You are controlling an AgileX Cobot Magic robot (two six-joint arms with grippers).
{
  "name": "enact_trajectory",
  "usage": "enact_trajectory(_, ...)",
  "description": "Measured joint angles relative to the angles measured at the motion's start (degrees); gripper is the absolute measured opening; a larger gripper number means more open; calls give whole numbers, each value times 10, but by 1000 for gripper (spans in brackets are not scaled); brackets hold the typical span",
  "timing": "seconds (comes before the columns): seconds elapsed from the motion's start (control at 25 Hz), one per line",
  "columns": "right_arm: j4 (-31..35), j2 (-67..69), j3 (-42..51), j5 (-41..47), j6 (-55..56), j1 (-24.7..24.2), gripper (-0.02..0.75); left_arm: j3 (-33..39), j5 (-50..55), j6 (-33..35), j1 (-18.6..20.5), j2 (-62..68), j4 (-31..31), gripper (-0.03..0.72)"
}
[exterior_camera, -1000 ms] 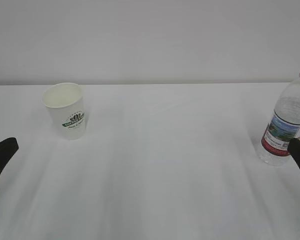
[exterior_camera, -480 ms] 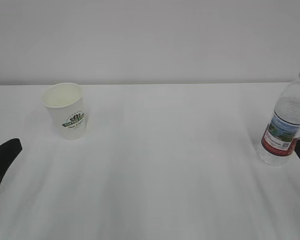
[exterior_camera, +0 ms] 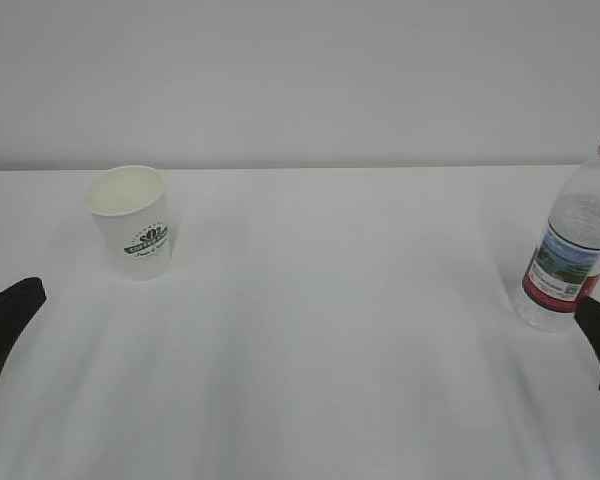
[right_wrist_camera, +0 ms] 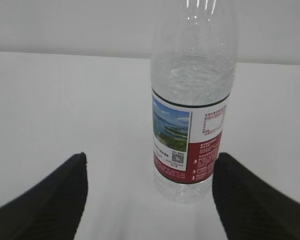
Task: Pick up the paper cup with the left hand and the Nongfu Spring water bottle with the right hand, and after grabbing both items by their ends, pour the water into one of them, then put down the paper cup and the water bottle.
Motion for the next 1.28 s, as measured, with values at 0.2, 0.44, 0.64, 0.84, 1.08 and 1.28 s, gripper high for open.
enact_trajectory(0.2, 4, 79, 0, -80, 0, 0, 590, 0, 0, 0, 0, 0, 0, 610)
enact_trajectory(0.44, 4, 164, -1, -127, 9, 0, 591, 0, 0, -12, 0, 0, 0, 610)
enact_trajectory(0.64, 4, 185, -2, -128, 9, 0, 591, 0, 0, -14, 0, 15, 0, 650)
enact_trajectory(0.84, 4, 186, -3, -130, 9, 0, 591, 0, -8, -14, 0, 45, 0, 671)
enact_trajectory(1.08, 4, 186, -15, -131, 9, 0, 591, 0, -16, -15, 0, 84, 0, 673)
enact_trajectory(1.28, 16, 187, -28, -133, 9, 0, 590, 0, -17, -17, 0, 106, 0, 672)
